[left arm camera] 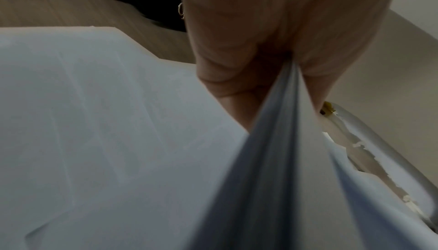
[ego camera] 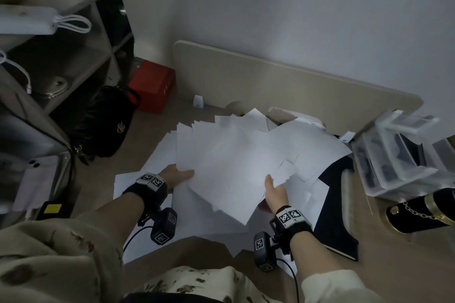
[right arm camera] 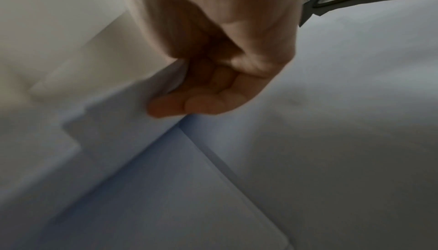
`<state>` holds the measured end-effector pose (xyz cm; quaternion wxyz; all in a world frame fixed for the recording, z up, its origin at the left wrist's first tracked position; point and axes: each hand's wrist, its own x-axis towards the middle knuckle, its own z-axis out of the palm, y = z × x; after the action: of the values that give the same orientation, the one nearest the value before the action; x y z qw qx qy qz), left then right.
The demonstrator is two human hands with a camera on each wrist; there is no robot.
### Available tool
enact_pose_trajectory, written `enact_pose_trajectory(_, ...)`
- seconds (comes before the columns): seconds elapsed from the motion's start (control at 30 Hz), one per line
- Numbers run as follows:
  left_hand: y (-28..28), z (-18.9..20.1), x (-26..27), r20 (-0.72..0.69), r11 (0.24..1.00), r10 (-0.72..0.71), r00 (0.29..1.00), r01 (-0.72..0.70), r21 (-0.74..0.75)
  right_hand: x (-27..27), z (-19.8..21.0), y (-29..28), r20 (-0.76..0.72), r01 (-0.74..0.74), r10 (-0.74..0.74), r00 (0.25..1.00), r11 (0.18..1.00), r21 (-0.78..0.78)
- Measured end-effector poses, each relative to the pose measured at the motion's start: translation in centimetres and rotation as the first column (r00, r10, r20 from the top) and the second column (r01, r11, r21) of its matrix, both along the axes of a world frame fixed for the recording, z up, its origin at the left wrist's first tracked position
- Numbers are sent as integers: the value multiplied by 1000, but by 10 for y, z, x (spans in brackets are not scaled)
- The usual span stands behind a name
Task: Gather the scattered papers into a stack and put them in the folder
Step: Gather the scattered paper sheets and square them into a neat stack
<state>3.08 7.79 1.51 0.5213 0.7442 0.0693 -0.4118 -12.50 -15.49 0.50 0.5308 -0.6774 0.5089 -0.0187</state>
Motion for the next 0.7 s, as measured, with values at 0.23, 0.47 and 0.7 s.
enact_pose_trajectory(0.23,0,-7,2,-52,995,93,994,-94,-29,-9,1,-20,79,310,-313,946,949,47)
enact_pose_trajectory(0.47,3,-8,2,-79,999,9,997,-6,43,-11,-3,-13,172,343,-419,892,872,348)
enact_pose_trajectory(0.7,10,-5,-3,-130,975,-218,967,222,18,-1,2,-9,271,344,-470,840,847,405)
